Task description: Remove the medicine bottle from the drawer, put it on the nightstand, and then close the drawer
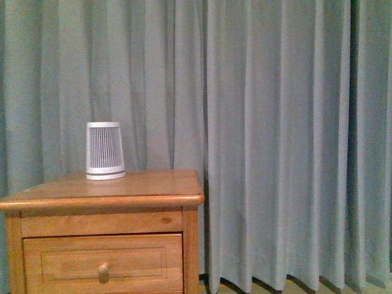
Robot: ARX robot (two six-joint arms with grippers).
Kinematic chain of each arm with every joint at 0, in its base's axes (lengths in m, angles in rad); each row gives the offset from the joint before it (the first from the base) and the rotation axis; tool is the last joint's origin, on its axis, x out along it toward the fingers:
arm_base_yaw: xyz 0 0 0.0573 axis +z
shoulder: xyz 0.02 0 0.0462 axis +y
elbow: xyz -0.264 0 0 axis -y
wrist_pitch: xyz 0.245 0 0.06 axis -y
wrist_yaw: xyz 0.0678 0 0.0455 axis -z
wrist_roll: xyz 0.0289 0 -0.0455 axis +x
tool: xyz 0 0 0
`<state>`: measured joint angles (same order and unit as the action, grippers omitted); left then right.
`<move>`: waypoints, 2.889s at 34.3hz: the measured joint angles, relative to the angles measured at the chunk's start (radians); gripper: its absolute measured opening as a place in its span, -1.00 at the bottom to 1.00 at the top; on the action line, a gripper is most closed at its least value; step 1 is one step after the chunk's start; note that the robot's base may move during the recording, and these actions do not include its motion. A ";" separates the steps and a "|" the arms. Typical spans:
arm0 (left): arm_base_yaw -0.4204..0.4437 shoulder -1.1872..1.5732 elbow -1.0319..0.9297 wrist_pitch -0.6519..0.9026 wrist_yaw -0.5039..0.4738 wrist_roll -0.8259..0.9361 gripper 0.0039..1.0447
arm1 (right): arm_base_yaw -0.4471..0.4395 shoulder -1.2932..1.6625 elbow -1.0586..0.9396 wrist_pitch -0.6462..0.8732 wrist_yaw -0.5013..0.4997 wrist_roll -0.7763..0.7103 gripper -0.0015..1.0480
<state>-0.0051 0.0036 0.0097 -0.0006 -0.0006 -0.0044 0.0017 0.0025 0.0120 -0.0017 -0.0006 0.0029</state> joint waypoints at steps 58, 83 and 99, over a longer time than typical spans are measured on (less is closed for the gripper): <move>-0.098 2.267 1.042 0.967 -0.119 0.002 0.88 | 0.000 0.000 0.000 0.000 0.000 0.000 0.87; -0.061 2.485 1.286 0.975 -0.092 0.026 0.86 | 0.000 0.000 0.000 0.000 0.000 0.000 0.87; -0.047 2.521 1.320 0.973 -0.082 0.049 -0.50 | 0.000 0.000 0.000 0.000 0.000 0.000 0.87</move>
<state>-0.0525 2.5248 1.3296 0.9722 -0.0826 0.0444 0.0017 0.0029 0.0120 -0.0017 -0.0006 0.0029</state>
